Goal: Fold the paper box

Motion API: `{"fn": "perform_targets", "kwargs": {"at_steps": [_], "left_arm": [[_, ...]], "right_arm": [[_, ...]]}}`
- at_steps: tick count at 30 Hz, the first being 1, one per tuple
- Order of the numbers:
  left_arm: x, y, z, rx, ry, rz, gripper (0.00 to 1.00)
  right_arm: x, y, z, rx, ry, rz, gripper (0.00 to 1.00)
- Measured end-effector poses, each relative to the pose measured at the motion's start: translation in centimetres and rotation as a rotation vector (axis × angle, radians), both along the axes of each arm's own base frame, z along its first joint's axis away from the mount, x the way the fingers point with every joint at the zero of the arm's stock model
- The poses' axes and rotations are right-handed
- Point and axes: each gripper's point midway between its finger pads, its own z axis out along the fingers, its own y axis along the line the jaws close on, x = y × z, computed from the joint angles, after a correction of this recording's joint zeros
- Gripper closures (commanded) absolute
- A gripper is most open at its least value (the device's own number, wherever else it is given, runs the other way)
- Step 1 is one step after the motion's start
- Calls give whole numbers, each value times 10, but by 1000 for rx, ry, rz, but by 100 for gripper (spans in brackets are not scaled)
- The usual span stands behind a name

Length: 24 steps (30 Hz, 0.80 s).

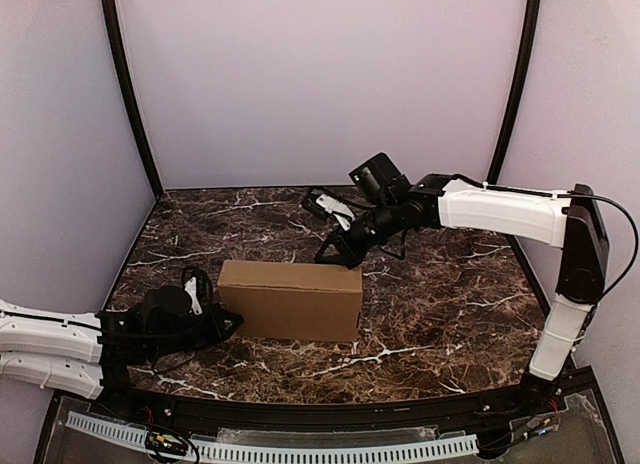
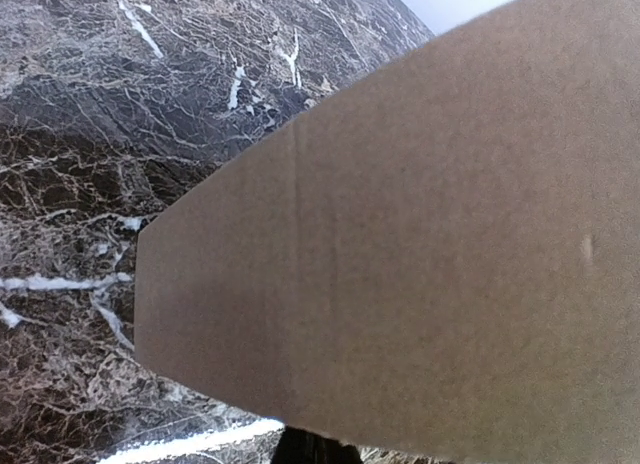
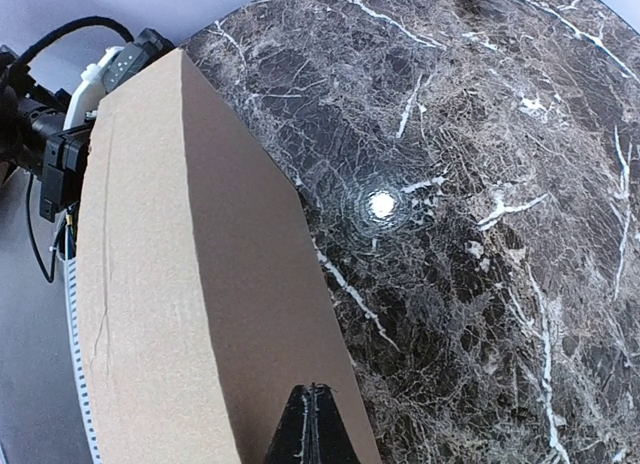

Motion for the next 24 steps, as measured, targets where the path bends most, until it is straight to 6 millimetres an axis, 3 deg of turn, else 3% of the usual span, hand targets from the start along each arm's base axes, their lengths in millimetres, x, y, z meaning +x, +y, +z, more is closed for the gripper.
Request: {"fn": "perform_targets", "kwargs": {"at_steps": [6,14,20,24], "left_arm": [[4,-15,-8,-13,2,-25,98],[17,-27,-6,-44,-41,-41,98],[27,-39,-14,-74,-32,-84,99],[27,-59,-20,-103,-12,-152,99]], "right_arm": [[-14,3,-5,-5,22,32,100],[-56,0,-21,-33,78,87,100],[-74,2,-19,-10,93,89,100],[-82,7,-15,31,102,76,100]]}}
